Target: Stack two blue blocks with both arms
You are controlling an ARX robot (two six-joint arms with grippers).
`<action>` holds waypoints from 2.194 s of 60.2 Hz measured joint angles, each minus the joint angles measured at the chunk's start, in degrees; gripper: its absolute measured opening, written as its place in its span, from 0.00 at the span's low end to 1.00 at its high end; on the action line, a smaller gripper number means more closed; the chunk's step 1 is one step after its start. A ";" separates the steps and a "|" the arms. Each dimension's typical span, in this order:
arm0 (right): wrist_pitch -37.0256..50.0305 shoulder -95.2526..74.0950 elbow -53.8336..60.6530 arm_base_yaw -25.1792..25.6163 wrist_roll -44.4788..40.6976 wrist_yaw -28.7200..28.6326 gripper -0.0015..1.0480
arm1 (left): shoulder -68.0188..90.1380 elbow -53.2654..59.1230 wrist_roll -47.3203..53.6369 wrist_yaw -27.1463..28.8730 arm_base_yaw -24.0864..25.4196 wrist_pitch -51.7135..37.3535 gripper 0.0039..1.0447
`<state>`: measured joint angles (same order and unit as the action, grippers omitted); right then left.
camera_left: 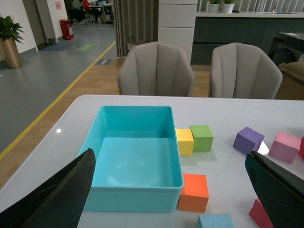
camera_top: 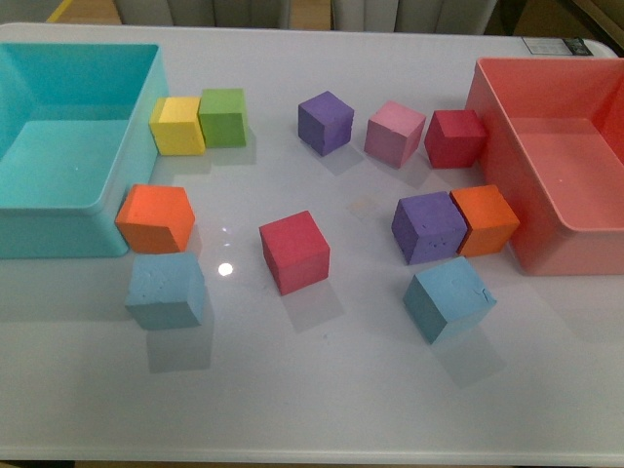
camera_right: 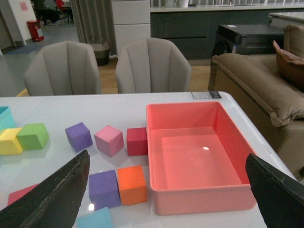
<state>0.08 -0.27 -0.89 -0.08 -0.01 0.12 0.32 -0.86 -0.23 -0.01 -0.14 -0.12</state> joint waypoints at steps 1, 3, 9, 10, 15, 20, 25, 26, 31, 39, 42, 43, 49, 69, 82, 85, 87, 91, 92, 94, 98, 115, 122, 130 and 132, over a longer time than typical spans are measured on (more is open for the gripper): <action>0.00 0.00 0.00 0.00 0.00 0.00 0.91 | 0.00 0.00 0.00 0.00 0.00 0.00 0.92; 0.00 0.00 0.00 0.00 0.00 0.00 0.91 | 0.00 0.00 0.00 0.00 0.00 0.00 0.92; 0.00 0.00 0.00 0.00 0.00 0.00 0.91 | 0.00 0.00 0.00 0.00 0.00 0.00 0.92; 0.00 0.00 0.00 0.00 0.00 0.00 0.91 | 0.00 0.00 0.00 0.00 0.00 0.00 0.92; 0.00 0.00 0.00 0.00 0.02 0.00 0.91 | 0.00 0.00 0.00 0.00 0.00 0.00 0.92; 0.00 0.00 0.00 0.00 0.00 0.00 0.91 | 0.00 0.00 0.00 0.00 0.00 0.00 0.92; 0.00 0.00 0.00 0.00 0.00 0.00 0.91 | 0.00 0.00 0.00 0.00 0.00 0.00 0.92; 0.00 0.00 0.00 0.00 0.00 0.00 0.91 | 0.00 0.00 0.00 0.00 0.00 0.00 0.92; 0.00 0.00 0.00 0.00 0.00 0.00 0.91 | 0.00 0.00 0.00 0.00 0.00 0.00 0.92; 0.00 0.00 0.00 0.00 0.00 0.00 0.91 | 0.00 0.00 0.00 0.00 0.00 0.00 0.92; 0.00 0.00 0.00 0.00 0.00 0.00 0.91 | 0.00 0.00 0.00 0.00 0.00 0.00 0.92; 0.00 0.00 0.00 0.00 0.00 0.00 0.91 | 0.00 0.00 0.00 0.00 0.00 0.00 0.92; 0.00 0.00 0.00 0.00 0.00 0.00 0.91 | 0.00 0.00 0.00 0.00 0.00 0.00 0.92; -7.82 -42.18 -9.51 -5.90 -6.23 -5.33 0.91 | 0.00 0.00 0.00 0.02 0.00 0.00 0.92; 12.61 -73.44 -13.81 -9.14 -9.94 -1.68 0.91 | 0.00 0.00 0.00 0.00 0.00 0.00 0.92; 14.51 -78.25 -15.17 -9.53 -9.97 -1.68 0.91 | 0.00 0.00 0.00 0.02 0.00 0.00 0.92; 16.15 -82.75 -16.57 -9.99 -9.99 -1.60 0.91 | 0.00 0.00 0.00 0.02 0.00 0.00 0.92; 18.51 -88.94 -18.62 -10.58 -9.86 -2.19 0.91 | 0.00 0.00 0.00 0.02 0.00 0.00 0.92; 18.91 -89.99 -18.99 -10.69 -9.84 -2.25 0.91 | 0.00 0.00 0.00 0.02 0.00 0.00 0.92; 19.85 -92.70 -20.09 -10.99 -9.86 -2.23 0.91 | 0.00 0.00 0.00 0.02 0.00 0.00 0.92; 20.74 -97.66 -22.45 -11.74 -9.86 -1.03 0.91 | 0.00 0.00 0.00 0.00 0.00 0.00 0.92; 20.79 -108.13 -30.93 -14.64 -8.41 -0.09 0.91 | 0.00 0.00 0.00 0.02 0.00 0.00 0.92; 20.44 -111.12 -33.68 -15.61 -8.20 0.24 0.91 | 0.00 0.00 0.00 0.02 0.00 0.00 0.92; 20.44 -114.05 -36.37 -16.59 -7.65 0.33 0.91 | 0.00 0.00 0.00 0.00 0.00 0.00 0.92; 20.44 -114.84 -37.05 -16.87 -7.54 0.37 0.91 | 0.00 0.00 0.00 0.02 0.00 0.00 0.92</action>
<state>20.51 -115.11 -37.93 -16.95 -7.55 0.49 0.32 -0.86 -0.23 0.01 -0.14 -0.12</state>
